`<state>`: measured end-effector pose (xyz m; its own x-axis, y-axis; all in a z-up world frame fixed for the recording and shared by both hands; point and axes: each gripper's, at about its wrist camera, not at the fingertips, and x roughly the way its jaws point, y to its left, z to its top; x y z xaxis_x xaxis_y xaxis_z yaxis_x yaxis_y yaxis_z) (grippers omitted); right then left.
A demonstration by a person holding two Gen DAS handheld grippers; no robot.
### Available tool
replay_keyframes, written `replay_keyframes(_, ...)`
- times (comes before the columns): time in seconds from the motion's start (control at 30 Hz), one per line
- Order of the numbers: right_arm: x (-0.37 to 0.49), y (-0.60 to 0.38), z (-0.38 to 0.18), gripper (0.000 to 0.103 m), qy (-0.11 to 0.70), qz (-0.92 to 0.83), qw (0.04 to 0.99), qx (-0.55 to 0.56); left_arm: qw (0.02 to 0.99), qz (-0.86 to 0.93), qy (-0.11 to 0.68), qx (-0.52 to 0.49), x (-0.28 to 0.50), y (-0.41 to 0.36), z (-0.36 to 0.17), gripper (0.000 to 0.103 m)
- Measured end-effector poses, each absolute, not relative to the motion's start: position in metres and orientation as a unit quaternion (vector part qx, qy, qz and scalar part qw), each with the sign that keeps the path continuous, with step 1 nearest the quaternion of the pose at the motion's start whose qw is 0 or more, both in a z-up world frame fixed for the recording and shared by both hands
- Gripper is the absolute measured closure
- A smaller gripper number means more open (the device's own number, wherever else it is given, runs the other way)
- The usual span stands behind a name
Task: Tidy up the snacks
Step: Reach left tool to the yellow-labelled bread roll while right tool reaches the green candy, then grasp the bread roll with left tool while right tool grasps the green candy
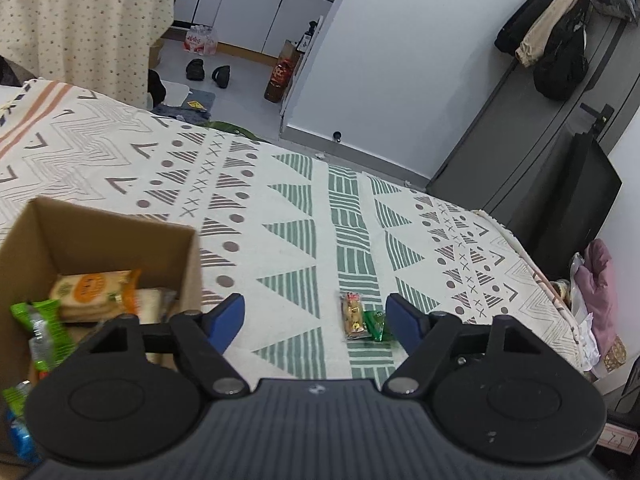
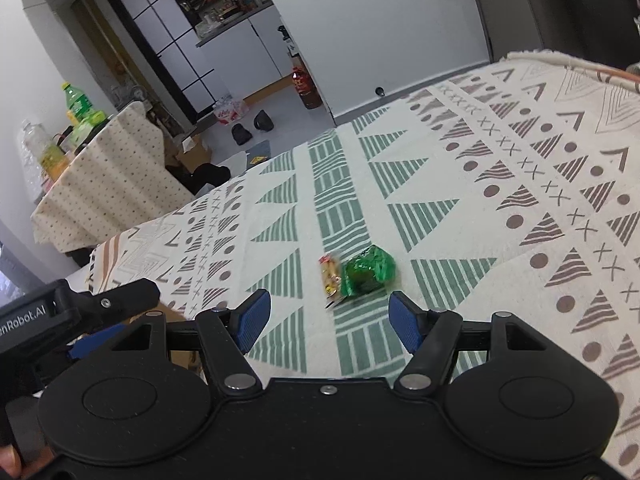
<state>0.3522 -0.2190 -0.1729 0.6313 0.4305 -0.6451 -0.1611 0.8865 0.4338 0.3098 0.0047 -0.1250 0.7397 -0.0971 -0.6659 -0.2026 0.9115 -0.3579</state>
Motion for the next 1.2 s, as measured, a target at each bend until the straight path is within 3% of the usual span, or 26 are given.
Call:
replay_keyframes(0.27, 0.382, -0.225, -0.195, 0.039, 0.412, 0.157, 0.876, 0.195, 0.895, 0.037, 0.393, -0.209, 0.348, -0.009, -0.154, 0.049)
replay_keyframes(0.67, 0.425, -0.231, -0.227, 0.044, 0.431, 0.138, 0.867, 0.208, 0.881, 0.029, 0.426, -0.204, 0.387, -0.033, -0.188, 0.064)
replay_keyframes(0.83, 0.435, -0.226, -0.241, 0.046, 0.448, 0.143, 0.855, 0.218, 0.879, 0.034, 0.43, -0.201, 0.397, -0.034, -0.196, 0.065)
replay_keyframes(0.87, 0.435, -0.226, -0.244, 0.049, 0.449, 0.148, 0.852, 0.222, 0.878, 0.036, 0.432, -0.201, 0.398, -0.034, -0.198, 0.065)
replay_keyframes(0.97, 0.435, -0.226, -0.244, 0.071, 0.443, 0.154, 0.852, 0.231, 0.877, 0.034, 0.437, -0.197, 0.402, -0.036, -0.202, 0.065)
replay_keyframes(1.03, 0.433, -0.227, -0.241, 0.074, 0.437, 0.153, 0.859, 0.22, 0.876, 0.026, 0.442, -0.19, 0.405, -0.04, -0.204, 0.065)
replay_keyframes(1.07, 0.432, -0.227, -0.239, 0.082, 0.434, 0.153, 0.861, 0.215, 0.876, 0.023, 0.443, -0.188, 0.407, -0.041, -0.205, 0.065)
replay_keyframes(1.2, 0.429, -0.237, -0.237, 0.084, 0.426, 0.149, 0.865, 0.216, 0.875, 0.018, 0.447, -0.183, 0.413, -0.048, -0.21, 0.065)
